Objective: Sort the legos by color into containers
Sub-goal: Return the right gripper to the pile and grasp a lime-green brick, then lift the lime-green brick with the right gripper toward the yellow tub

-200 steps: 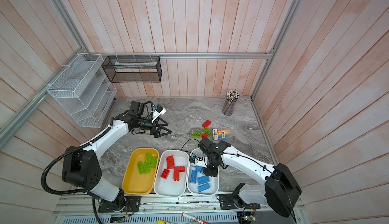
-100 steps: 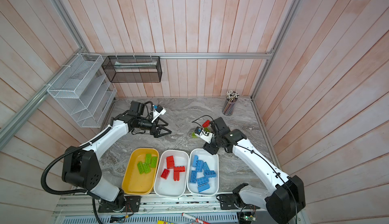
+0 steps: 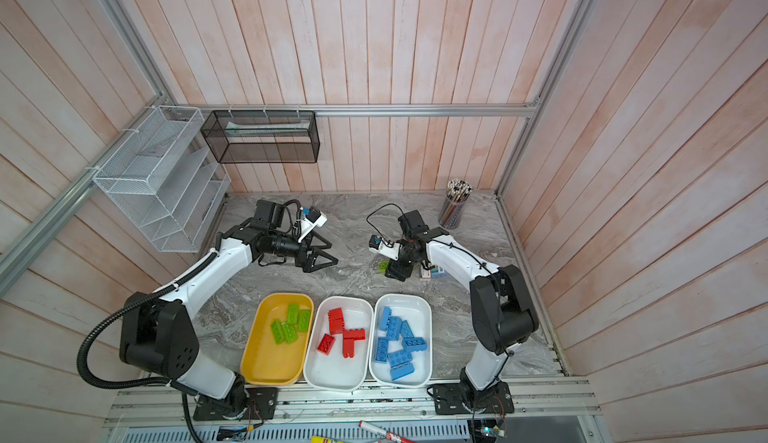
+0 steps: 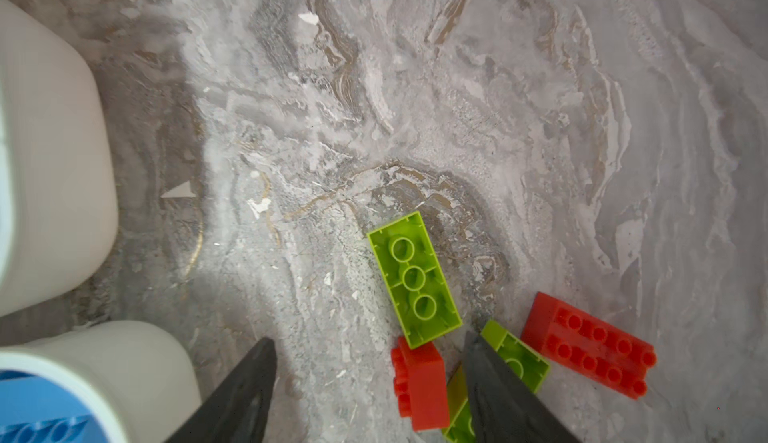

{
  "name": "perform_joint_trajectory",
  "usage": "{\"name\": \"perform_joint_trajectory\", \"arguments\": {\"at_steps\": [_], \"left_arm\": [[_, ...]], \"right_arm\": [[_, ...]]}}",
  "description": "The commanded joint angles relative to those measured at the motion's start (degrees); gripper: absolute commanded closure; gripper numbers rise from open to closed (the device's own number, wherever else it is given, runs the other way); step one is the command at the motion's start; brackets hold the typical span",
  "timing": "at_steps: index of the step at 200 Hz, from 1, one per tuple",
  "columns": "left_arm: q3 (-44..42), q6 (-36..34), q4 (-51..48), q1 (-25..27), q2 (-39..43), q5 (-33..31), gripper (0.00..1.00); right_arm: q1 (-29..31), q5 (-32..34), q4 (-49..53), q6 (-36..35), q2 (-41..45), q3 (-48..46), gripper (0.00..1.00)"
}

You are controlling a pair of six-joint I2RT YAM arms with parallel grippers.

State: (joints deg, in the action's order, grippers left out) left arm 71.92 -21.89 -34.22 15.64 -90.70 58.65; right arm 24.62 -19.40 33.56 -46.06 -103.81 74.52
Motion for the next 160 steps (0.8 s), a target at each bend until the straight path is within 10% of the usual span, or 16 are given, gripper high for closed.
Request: {"name": "perform_joint_trajectory", "arguments": {"at_steps": [1, 90, 124, 160], "left_arm": [[-0.4, -1.1, 0.0, -0.4, 1.2, 1.6, 0.00], [-0.4, -1.2, 0.1, -0.3, 1.4, 1.7, 0.00], [0.0, -1.4, -0.4, -0.4, 1.0, 1.5, 0.00], [0.0, -1.3, -0.2, -0.4, 1.3, 1.4, 0.00]], "right_arm": [[-0.2, -1.9, 4.3, -4.4, -6.0, 4.7, 0.29], [-0.2, 1.4, 1.1, -7.0, -16.5, 8.7, 0.30], [0.4, 1.2, 1.5, -6.3, -15.9, 7.3, 0.60], [0.8, 0.2, 1.2, -3.7, -9.1, 6.2, 0.72]]}}
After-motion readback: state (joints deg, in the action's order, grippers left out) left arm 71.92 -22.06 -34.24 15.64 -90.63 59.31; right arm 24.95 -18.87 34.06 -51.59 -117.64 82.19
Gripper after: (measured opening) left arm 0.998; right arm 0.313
